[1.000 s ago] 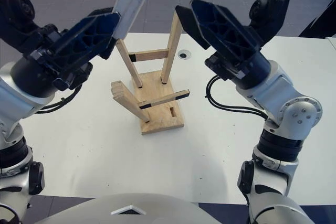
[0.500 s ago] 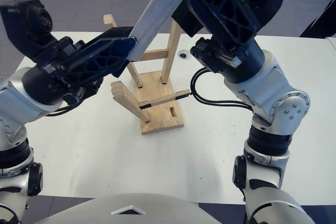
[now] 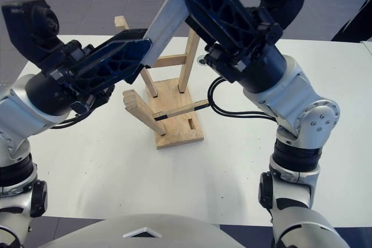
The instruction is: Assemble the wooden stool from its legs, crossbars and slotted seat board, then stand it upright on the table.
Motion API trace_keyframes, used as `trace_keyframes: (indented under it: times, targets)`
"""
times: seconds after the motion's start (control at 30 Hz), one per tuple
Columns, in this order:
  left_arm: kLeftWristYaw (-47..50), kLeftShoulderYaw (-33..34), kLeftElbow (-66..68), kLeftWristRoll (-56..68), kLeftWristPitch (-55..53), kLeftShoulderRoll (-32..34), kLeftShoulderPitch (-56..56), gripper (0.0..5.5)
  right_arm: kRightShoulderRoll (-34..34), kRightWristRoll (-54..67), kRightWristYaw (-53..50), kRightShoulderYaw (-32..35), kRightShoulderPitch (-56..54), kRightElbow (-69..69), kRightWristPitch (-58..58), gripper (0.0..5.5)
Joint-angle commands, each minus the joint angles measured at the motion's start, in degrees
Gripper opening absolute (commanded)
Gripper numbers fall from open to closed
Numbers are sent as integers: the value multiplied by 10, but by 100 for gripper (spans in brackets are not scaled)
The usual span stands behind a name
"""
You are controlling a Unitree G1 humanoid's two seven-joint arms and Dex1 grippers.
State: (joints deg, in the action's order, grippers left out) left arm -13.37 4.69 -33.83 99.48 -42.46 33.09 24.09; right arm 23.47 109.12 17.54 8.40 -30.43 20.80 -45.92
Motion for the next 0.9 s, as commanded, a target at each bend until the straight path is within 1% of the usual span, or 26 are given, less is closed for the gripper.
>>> trace_keyframes:
  times: [0.03, 0.07, 0.1, 0.2, 0.33, 0.37, 0.43, 0.5, 0.6, 0.67, 0.7, 0.73, 0.77, 0.83, 0.9]
  targets:
    - [-11, 0, 4, 8, -7, 8, 3, 202, 8, -7, -2, -7, -10, 2, -4, 226]
    - [-13, -1, 4, 12, -7, 7, 6, 238, 10, -6, -1, -7, -9, 2, -6, 225]
    - [-15, -1, 4, 12, -5, 6, 10, 245, 10, -6, -1, -7, -9, 3, -6, 223]
    - [-25, 0, 3, 6, -2, 4, 15, 296, 12, -3, -3, -9, -7, 3, -5, 209]
    - [-27, 14, 16, -14, 5, 10, 19, 352, 12, -6, -4, -9, -7, 3, -4, 208]
    - [-27, 22, 24, -17, 7, 15, 25, 375, 13, -9, -3, -10, -7, 2, -5, 208]
    - [-38, 42, 36, -29, 7, 29, 36, 401, 15, -16, 1, -10, -5, 0, -7, 208]
    - [-52, 84, 65, -38, 8, 60, 50, 438, 22, -31, 8, -7, 1, -4, -9, 208]
    - [-93, 134, 88, -57, -9, 110, 36, 440, 35, -67, 18, 9, 0, -15, -2, 208]
    - [-129, 149, 75, -103, -30, 148, -19, 440, 50, -88, 16, 36, -11, -34, 12, 208]
    - [-150, 149, 45, -127, -46, 164, -72, 440, 63, -98, 16, 55, -16, -51, 17, 208]
    - [-188, 130, 2, -183, -53, 185, -147, 440, 80, -113, 21, 74, -18, -68, 20, 208]
    - [-216, 116, -27, -224, -55, 199, -199, 440, 90, -124, 25, 86, -18, -78, 21, 208]
    - [-250, 25, -56, -369, -19, 220, -302, 440, 116, -146, 38, 110, -11, -97, 17, 208]
    - [-258, -53, -36, -474, 23, 201, -342, 440, 135, -173, 51, 123, -5, -121, 15, 208]
